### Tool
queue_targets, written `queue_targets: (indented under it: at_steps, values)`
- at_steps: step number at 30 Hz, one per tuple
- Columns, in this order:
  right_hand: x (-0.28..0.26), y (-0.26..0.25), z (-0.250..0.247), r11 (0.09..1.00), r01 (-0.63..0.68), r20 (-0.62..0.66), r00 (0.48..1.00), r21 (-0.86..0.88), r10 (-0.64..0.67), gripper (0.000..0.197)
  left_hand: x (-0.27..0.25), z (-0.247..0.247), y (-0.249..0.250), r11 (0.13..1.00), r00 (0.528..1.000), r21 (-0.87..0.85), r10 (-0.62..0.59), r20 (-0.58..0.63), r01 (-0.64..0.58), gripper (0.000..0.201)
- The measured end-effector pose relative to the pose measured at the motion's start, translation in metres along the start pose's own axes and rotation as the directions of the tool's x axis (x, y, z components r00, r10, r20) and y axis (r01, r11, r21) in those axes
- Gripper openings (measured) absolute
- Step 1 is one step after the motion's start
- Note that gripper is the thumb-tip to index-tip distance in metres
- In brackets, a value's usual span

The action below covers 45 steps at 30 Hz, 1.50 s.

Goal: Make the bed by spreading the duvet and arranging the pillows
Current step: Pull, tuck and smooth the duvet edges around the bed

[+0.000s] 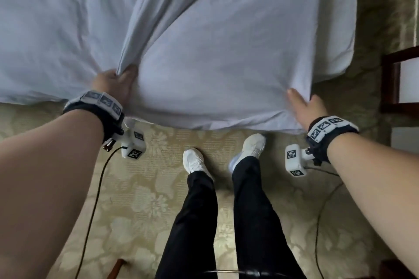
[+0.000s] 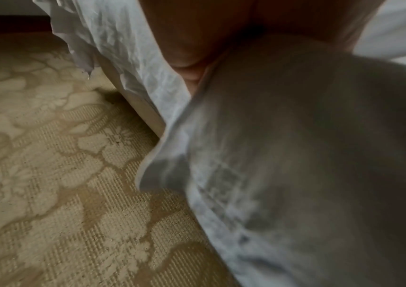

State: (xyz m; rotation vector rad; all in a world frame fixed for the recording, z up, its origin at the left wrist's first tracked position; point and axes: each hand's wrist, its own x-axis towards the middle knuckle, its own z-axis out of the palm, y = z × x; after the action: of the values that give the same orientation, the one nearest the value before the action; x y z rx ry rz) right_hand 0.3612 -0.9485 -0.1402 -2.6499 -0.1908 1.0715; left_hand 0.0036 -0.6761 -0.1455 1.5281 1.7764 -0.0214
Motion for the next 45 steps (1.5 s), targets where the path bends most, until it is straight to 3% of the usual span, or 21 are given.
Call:
queue_targets:
  at_steps: [6,12,14,16,17,19,20,22,24,27,29,31,32,34,38,42,45]
  values:
    - [0.014,0.013,0.028,0.999,-0.021,0.029,0.999,-0.039,0.022,0.085,-0.004,0.015,-0.023,1.000,0.999,0.000,0.005,0.038,-0.005,0.054]
    - [0.018,0.026,0.026,0.998,0.022,0.007,1.000,-0.058,-0.021,0.108,-0.015,0.021,-0.051,0.991,0.987,0.094,-0.102,0.122,0.091,0.068]
    - [0.015,0.042,0.035,0.996,0.001,0.046,0.999,-0.093,0.004,0.090,-0.017,0.023,-0.062,0.988,0.983,0.106,-0.126,0.130,0.112,0.075]
    - [0.008,0.062,0.047,0.955,0.019,0.171,0.985,-0.295,0.033,0.065,-0.023,0.027,-0.065,0.984,0.979,0.125,-0.144,0.146,0.126,0.079]
    - [0.005,0.071,0.052,0.890,0.070,0.283,0.957,-0.451,0.068,0.055,-0.025,0.028,-0.063,0.981,0.977,0.140,-0.155,0.149,0.135,0.081]
    - [0.002,0.075,0.057,0.713,0.156,0.413,0.888,-0.684,0.203,0.047,-0.028,0.029,-0.057,0.975,0.974,0.168,-0.173,0.149,0.147,0.084]
    - [0.003,0.073,0.056,0.718,0.128,0.423,0.871,-0.684,0.248,0.050,-0.028,0.029,-0.054,0.973,0.973,0.177,-0.176,0.148,0.149,0.086]
    - [0.014,0.065,0.048,0.857,-0.034,0.354,0.902,-0.513,0.247,0.082,-0.028,0.029,-0.051,0.969,0.971,0.197,-0.182,0.155,0.150,0.090]
    - [0.028,0.048,0.041,0.963,-0.165,0.231,0.949,-0.212,0.213,0.116,-0.028,0.028,-0.051,0.964,0.967,0.218,-0.191,0.167,0.152,0.095]
    - [0.047,0.019,0.038,0.942,-0.186,0.133,0.979,0.278,0.154,0.127,-0.026,0.033,-0.050,0.960,0.968,0.223,-0.205,0.142,0.170,0.099]
    - [0.057,0.007,0.046,0.893,-0.176,0.196,0.975,0.414,0.101,0.101,-0.024,0.040,-0.053,0.957,0.968,0.221,-0.219,0.124,0.188,0.099]
    - [0.056,0.008,0.060,0.939,-0.142,0.273,0.960,0.313,0.054,0.056,-0.021,0.050,-0.056,0.953,0.963,0.202,-0.250,0.105,0.226,0.098]
    - [0.060,0.017,0.069,0.969,-0.125,0.276,0.959,0.211,0.063,0.047,-0.018,0.057,-0.060,0.952,0.960,0.184,-0.264,0.096,0.244,0.099]
    - [0.066,0.046,0.089,0.994,-0.087,0.248,0.967,0.071,0.067,0.049,-0.015,0.070,-0.061,0.947,0.957,0.187,-0.279,0.078,0.261,0.100]
    - [0.058,0.086,0.113,0.975,-0.192,0.296,0.943,0.109,0.152,0.030,-0.010,0.085,-0.066,0.940,0.958,0.200,-0.287,0.029,0.276,0.109]
    - [0.060,0.096,0.101,0.973,-0.166,0.285,0.952,0.163,0.115,0.033,-0.012,0.080,-0.070,0.940,0.969,0.247,-0.247,0.016,0.236,0.102]
    - [0.061,0.121,0.099,0.974,-0.223,0.265,0.942,0.047,0.203,0.033,-0.015,0.082,-0.072,0.929,0.950,0.245,-0.303,0.080,0.276,0.108]
